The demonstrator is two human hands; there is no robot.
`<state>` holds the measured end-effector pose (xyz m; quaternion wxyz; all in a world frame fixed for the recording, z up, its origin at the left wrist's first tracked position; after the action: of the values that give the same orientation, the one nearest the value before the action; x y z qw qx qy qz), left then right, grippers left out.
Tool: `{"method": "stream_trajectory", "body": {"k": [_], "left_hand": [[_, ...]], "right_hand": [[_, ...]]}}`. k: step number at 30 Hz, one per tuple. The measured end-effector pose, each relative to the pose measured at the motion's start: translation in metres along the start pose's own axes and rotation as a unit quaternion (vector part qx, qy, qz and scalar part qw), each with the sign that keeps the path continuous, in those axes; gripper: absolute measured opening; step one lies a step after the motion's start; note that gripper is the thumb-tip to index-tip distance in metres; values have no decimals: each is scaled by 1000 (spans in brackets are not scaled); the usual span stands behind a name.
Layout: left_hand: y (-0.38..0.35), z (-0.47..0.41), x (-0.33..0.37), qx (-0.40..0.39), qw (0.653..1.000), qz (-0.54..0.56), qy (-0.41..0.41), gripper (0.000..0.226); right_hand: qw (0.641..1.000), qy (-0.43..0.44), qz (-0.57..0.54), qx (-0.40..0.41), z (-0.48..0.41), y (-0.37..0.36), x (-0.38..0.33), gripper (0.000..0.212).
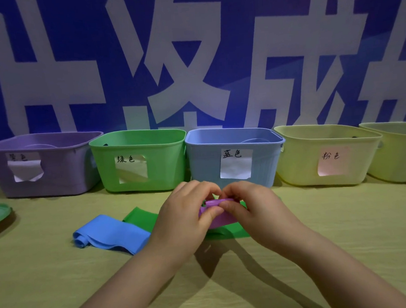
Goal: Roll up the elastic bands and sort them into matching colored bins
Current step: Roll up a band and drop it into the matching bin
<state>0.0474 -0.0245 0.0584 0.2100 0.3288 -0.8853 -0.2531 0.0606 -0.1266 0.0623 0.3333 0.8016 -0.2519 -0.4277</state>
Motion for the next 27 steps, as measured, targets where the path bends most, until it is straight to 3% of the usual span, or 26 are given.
{"method": "stream_trajectory", "body": {"k": [4,17,22,27], "left_hand": [[2,1,-1,5,999,27,17,22],[6,1,0,26,999,43,11,19],[7,1,2,30,999,25,0,19],[8,0,3,28,998,-56,-19,26]], "right_hand": [[1000,-7,-19,-2,0,1,1,5],[998,-51,-34,-22,-1,5,8,27],[993,-78,-81,-46,-2,-1,16,16],[998,-42,-32,-42,0,-2,10,11]]}}
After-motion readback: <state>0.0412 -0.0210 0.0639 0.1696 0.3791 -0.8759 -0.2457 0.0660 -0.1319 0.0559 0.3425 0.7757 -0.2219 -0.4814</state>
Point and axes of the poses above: each hand's wrist, its own z-axis away from the middle knuckle, its own y-axis out of the back of the hand, x = y × z, the point moved 9 cm from there along -z, towards the middle knuckle, and after that the axes turned 7 degrees about -y, right-handed, at the moved point
